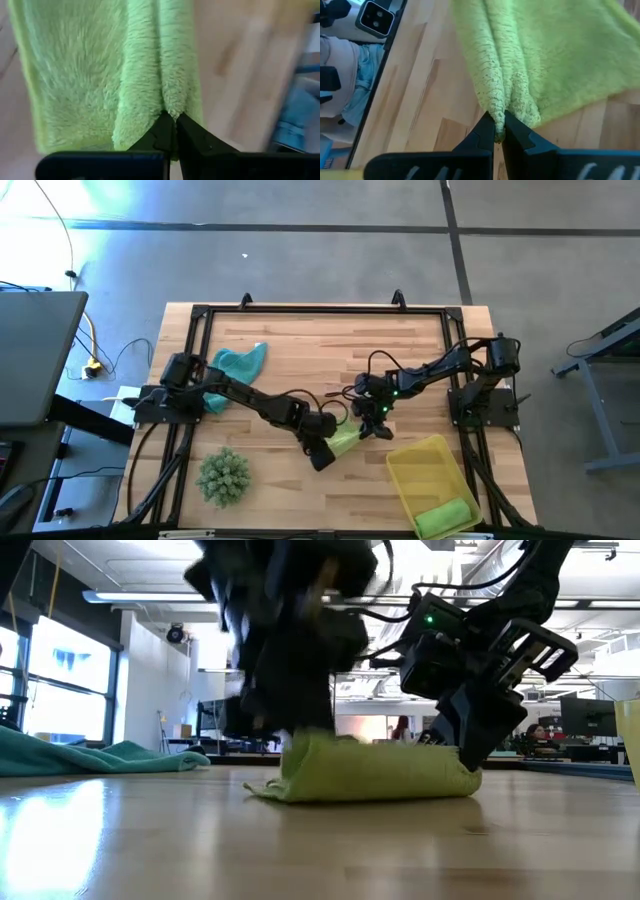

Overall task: Roll microfiber towels into tight, uniform cylinder then place into a basket
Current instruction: Roll the light green microfiber cloth

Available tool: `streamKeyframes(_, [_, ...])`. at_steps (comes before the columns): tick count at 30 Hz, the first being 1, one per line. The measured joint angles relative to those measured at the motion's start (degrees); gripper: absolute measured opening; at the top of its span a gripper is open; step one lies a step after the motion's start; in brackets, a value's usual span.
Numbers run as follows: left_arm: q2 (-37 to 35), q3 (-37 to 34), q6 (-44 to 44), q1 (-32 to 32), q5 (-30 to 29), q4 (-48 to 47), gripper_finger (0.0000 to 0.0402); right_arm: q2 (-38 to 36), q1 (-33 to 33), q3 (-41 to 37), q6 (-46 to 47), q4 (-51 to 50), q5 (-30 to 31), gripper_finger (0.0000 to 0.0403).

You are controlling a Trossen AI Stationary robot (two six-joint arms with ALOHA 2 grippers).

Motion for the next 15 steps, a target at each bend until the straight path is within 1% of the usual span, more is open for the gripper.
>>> streamKeyframes(2, [-0.87, 0.34, -0.72, -0.02, 0.69, 0.79, 0.0003, -0.07, -0.01, -0.01, -0.01, -0.08, -0.22, 0.0])
streamKeyframes(5, [-1.2, 0.06, -4.01, -0.07, -1.76, -5.34, 0.0003, -0.07, 0.02, 0.08, 0.42, 1.04, 0.2, 0.0])
streamKeyframes(8, [-0.7, 0.3, -6.93, -0.26, -3.73, -7.92, 0.0003, -0.04, -0.04, -0.02, 0.68, 2.37, 0.69, 0.0])
streamKeyframes(12, [0.62, 0.19, -6.57, -1.14, -3.66, -7.21, 0.0003, 0.01, 0.0, -0.09, 0.62, 4.83, 0.87, 0.0002])
streamKeyframes(15, [1.52, 0.29, -6.43, -1.36, -3.08, -7.95, 0.0003, -0.14, -0.17, -0.09, -2.25, 5.86, 0.67, 0.002])
